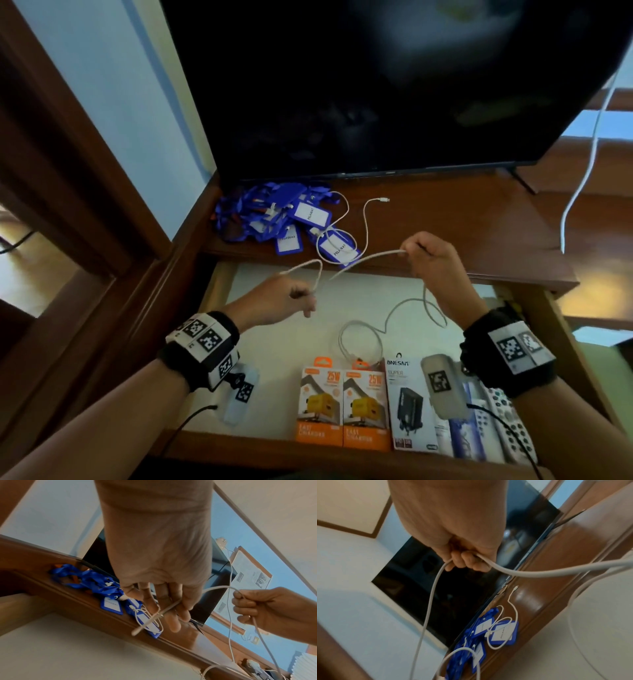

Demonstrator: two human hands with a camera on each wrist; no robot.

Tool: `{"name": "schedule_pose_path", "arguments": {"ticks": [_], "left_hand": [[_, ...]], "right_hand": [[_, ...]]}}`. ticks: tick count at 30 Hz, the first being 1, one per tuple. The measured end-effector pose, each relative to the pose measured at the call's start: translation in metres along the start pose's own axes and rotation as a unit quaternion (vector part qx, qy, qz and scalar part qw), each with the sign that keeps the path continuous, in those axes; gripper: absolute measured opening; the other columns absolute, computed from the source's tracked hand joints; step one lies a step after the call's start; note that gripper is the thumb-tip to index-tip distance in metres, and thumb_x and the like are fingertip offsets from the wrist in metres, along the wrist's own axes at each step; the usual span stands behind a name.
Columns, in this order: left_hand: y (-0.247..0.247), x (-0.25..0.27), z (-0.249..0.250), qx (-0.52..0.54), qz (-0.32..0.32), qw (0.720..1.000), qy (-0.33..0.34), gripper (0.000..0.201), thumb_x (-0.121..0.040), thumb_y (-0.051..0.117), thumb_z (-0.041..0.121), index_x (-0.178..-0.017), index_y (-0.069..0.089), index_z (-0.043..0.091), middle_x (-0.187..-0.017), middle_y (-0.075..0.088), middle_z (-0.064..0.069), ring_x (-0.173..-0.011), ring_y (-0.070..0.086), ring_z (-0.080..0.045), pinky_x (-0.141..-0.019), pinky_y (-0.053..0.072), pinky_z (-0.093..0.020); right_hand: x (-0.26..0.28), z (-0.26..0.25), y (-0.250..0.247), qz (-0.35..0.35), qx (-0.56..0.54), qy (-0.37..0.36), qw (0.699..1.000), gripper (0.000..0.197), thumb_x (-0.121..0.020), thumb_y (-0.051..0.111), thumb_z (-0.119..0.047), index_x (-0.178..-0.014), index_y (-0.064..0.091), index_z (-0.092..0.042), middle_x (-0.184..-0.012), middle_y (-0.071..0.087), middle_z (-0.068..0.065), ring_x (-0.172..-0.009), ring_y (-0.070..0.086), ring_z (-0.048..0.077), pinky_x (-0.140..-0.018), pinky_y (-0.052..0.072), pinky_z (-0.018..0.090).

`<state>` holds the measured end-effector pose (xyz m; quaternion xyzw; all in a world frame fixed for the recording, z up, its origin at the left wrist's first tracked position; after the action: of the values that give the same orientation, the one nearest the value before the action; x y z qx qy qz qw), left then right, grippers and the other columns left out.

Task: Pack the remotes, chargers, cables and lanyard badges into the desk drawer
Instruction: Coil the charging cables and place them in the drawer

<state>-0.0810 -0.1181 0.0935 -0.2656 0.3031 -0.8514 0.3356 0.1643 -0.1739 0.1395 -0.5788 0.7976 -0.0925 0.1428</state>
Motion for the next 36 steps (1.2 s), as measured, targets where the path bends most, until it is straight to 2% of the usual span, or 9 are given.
{"name": "schedule_pose_path", "arguments": {"ticks": [4,7,10,13,17,21,27,31,36], "left_hand": [[-0.018,-0.001,-0.02,0.033,0.071,0.997,-0.006,0.025,-0.092,0.059,0.026,-0.068,0.062,0.034,-0.079,0.071,0.004,-0.081,0.064,-0.013,-0.077,0.047,-0.033],[-0.03,0.0,-0.017,0.052,0.089,0.994,0.022,0.022,-0.093,0.057,0.026,-0.074,0.066,0.031,-0.068,0.066,0.004,-0.065,0.059,-0.016,-0.063,0.043,-0.029],[-0.034,0.001,-0.009,0.069,0.068,0.994,0.042,0.024,-0.093,0.059,0.026,-0.071,0.066,0.033,-0.06,0.059,0.008,-0.061,0.052,-0.006,-0.062,0.04,-0.023],[-0.035,0.003,-0.002,0.076,0.041,0.995,0.059,0.024,-0.093,0.058,0.027,-0.072,0.066,0.034,-0.061,0.054,0.009,-0.061,0.049,-0.004,-0.062,0.038,-0.022],[-0.039,0.006,0.0,0.093,0.028,0.992,0.085,0.021,-0.094,0.057,0.022,-0.078,0.068,0.03,-0.059,0.054,0.009,-0.061,0.049,-0.006,-0.06,0.038,-0.022],[-0.041,0.01,-0.01,0.078,0.034,0.993,0.088,0.023,-0.092,0.059,0.028,-0.072,0.067,0.034,-0.062,0.06,0.005,-0.061,0.053,-0.012,-0.06,0.04,-0.024],[-0.042,0.014,-0.05,0.058,0.015,0.998,0.031,0.025,-0.09,0.063,0.03,-0.065,0.064,0.03,-0.066,0.065,0.008,-0.068,0.06,-0.01,-0.071,0.046,-0.033],[-0.049,0.015,-0.069,0.076,0.031,0.997,0.008,0.027,-0.094,0.057,0.029,-0.071,0.065,0.018,-0.073,0.07,0.006,-0.082,0.065,-0.024,-0.083,0.048,-0.041],[-0.061,0.012,-0.084,0.097,0.048,0.994,-0.02,0.037,-0.095,0.055,0.032,-0.06,0.061,0.023,-0.066,0.068,0.0,-0.076,0.065,-0.024,-0.086,0.046,-0.041]], "right_hand": [[-0.005,0.009,-0.003,0.051,0.116,0.052,0.991,0.015,-0.095,0.05,-0.013,-0.083,0.058,-0.009,-0.075,0.055,0.003,-0.063,0.045,0.015,-0.055,0.035,0.025],[0.001,0.002,0.023,0.033,0.218,-0.001,0.975,0.011,-0.09,0.059,-0.019,-0.097,0.058,-0.01,-0.096,0.06,0.005,-0.09,0.054,0.023,-0.077,0.039,0.032],[0.01,-0.013,0.059,-0.01,0.28,-0.045,0.959,0.053,-0.084,0.066,-0.023,-0.132,0.045,-0.02,-0.134,0.047,-0.001,-0.127,0.034,0.021,-0.1,0.026,0.036],[0.016,-0.032,0.085,-0.019,0.336,-0.121,0.934,0.074,-0.078,0.071,-0.027,-0.143,0.034,-0.028,-0.145,0.036,-0.005,-0.135,0.024,0.017,-0.102,0.018,0.033],[0.017,-0.031,0.112,-0.052,0.384,-0.178,0.904,0.03,-0.079,0.067,-0.034,-0.108,0.064,-0.026,-0.11,0.062,-0.007,-0.114,0.048,0.014,-0.095,0.022,0.035],[0.02,-0.03,0.112,-0.064,0.251,-0.187,0.948,0.013,-0.08,0.071,-0.014,-0.071,0.062,-0.013,-0.063,0.05,-0.011,-0.059,0.044,0.002,-0.063,0.034,0.017],[0.024,-0.02,0.078,-0.039,0.048,-0.065,0.996,0.019,-0.078,0.072,-0.001,-0.077,0.054,-0.007,-0.061,0.052,-0.003,-0.052,0.041,0.003,-0.052,0.037,0.014],[0.019,-0.013,0.054,0.002,0.015,-0.06,0.998,0.02,-0.076,0.072,0.004,-0.074,0.054,-0.004,-0.057,0.054,-0.013,-0.051,0.042,0.0,-0.053,0.037,0.011],[0.013,0.006,0.034,0.07,0.024,-0.038,0.997,0.024,-0.073,0.075,0.003,-0.065,0.053,-0.005,-0.058,0.052,0.0,-0.054,0.044,0.008,-0.053,0.039,0.015]]}}
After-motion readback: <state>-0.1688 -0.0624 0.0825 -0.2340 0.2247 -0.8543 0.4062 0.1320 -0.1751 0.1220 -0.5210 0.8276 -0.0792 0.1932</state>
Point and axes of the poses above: each hand's wrist, its own x-axis away from the middle knuckle, its own y-axis out of the palm, z = x × y, the point moved 4 cm from there along -x, towards the middle knuckle
